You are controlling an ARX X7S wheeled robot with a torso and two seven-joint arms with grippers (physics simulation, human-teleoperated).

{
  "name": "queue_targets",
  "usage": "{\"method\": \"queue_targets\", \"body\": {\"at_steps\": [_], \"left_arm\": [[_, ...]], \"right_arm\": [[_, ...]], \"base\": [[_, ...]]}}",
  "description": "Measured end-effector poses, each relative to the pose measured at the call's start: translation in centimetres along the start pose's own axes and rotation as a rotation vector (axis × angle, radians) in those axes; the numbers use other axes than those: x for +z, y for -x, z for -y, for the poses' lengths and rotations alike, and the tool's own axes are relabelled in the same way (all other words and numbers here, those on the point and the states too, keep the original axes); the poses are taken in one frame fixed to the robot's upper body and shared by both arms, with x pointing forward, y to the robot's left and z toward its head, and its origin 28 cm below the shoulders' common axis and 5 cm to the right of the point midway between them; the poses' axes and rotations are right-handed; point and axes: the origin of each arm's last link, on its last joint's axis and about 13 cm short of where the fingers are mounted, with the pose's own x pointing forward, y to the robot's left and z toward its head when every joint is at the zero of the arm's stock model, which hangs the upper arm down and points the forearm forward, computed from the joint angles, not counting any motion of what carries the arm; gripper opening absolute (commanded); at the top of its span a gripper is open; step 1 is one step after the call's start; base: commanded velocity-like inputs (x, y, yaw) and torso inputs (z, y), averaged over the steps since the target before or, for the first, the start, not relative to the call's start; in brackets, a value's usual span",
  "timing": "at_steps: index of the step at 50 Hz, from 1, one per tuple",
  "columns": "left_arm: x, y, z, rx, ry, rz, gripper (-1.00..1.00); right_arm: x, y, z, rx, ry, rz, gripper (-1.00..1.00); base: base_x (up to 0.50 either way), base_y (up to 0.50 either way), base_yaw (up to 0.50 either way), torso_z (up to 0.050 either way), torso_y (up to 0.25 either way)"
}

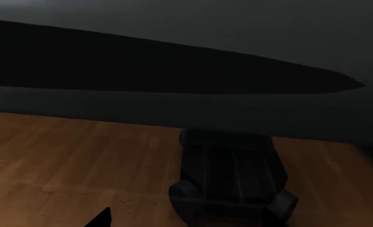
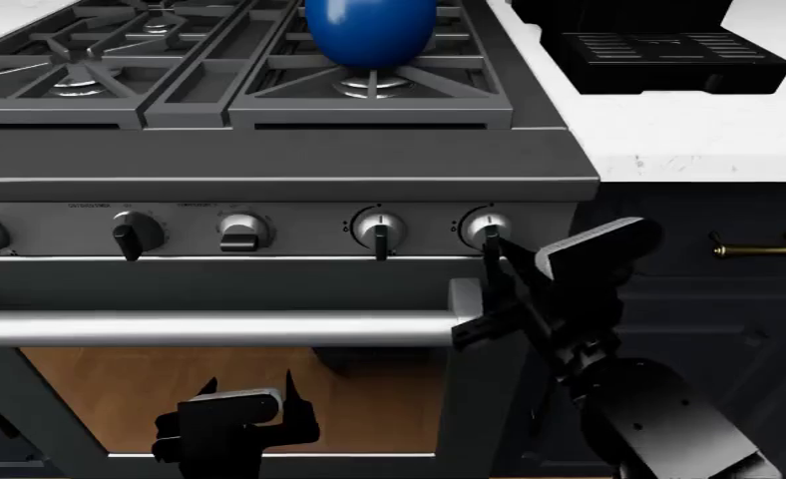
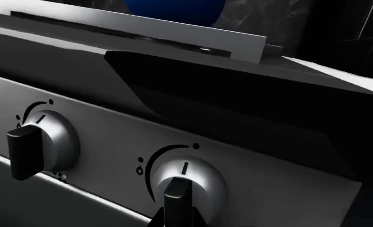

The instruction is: Turn off the front right burner of the stove.

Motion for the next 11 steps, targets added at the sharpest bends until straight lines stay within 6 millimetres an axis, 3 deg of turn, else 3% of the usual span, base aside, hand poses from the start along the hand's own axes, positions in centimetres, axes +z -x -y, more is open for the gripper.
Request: {"method": "queue_targets", "body": {"at_steps": [11], "left_arm": [[0.00,-0.02,0.01,0.000,0.000,-0.001,1.00]], "right_arm": [[-0.28,-0.06,-0.18,0.001,-0.091,0.014,-1.00]], "base": [[0.01,0.00,0.01,-0.001,0.000]]}}
